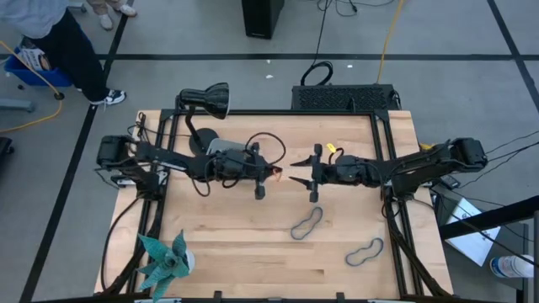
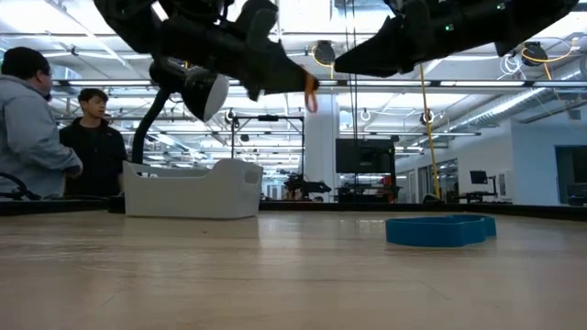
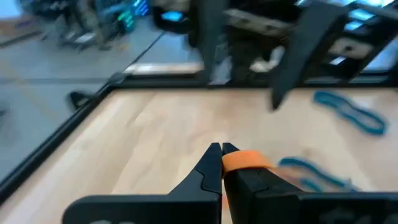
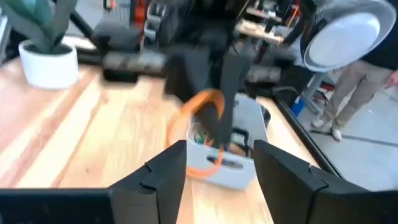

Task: Pick and place rubber bands into bin
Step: Put the orange rubber band into the gray bin, then put the left blue rubber band into the gray bin

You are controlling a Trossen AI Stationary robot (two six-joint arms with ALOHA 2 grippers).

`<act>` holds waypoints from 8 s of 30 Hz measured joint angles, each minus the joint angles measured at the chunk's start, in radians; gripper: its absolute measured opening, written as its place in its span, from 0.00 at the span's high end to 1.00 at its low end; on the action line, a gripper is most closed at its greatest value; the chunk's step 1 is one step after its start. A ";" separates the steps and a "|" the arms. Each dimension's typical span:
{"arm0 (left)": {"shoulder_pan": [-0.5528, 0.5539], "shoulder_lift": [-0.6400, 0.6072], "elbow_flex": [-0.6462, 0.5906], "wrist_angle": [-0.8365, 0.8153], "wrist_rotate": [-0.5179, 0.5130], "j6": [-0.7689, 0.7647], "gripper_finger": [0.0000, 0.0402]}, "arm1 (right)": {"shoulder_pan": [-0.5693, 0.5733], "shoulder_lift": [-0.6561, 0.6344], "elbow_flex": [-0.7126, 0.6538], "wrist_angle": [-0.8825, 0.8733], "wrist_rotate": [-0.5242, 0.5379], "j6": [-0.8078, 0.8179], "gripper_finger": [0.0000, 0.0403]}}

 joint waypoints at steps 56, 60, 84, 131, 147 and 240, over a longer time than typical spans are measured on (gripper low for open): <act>0.112 -0.073 -0.024 -0.828 -0.391 -0.357 0.97 | -0.002 -0.092 -0.001 -0.162 0.001 0.000 0.54; 0.112 -0.073 -0.024 -0.828 -0.391 -0.341 0.98 | -0.002 -0.092 -0.001 -0.163 0.001 0.000 0.54; 0.110 -0.155 -0.024 -0.831 -0.378 -0.334 0.48 | -0.002 -0.092 -0.001 -0.203 -0.002 0.000 0.55; 0.041 -0.342 -0.024 -0.521 0.019 -0.107 0.51 | 0.157 0.232 -0.001 -0.453 -0.372 -0.005 0.64; 0.041 -0.342 -0.024 -0.570 0.019 -0.108 0.51 | 0.156 0.288 -0.001 -0.460 -0.365 -0.061 0.64; 0.006 -0.147 -0.024 -0.179 0.226 -0.199 0.51 | 0.110 0.016 -0.065 0.252 0.070 -0.574 1.00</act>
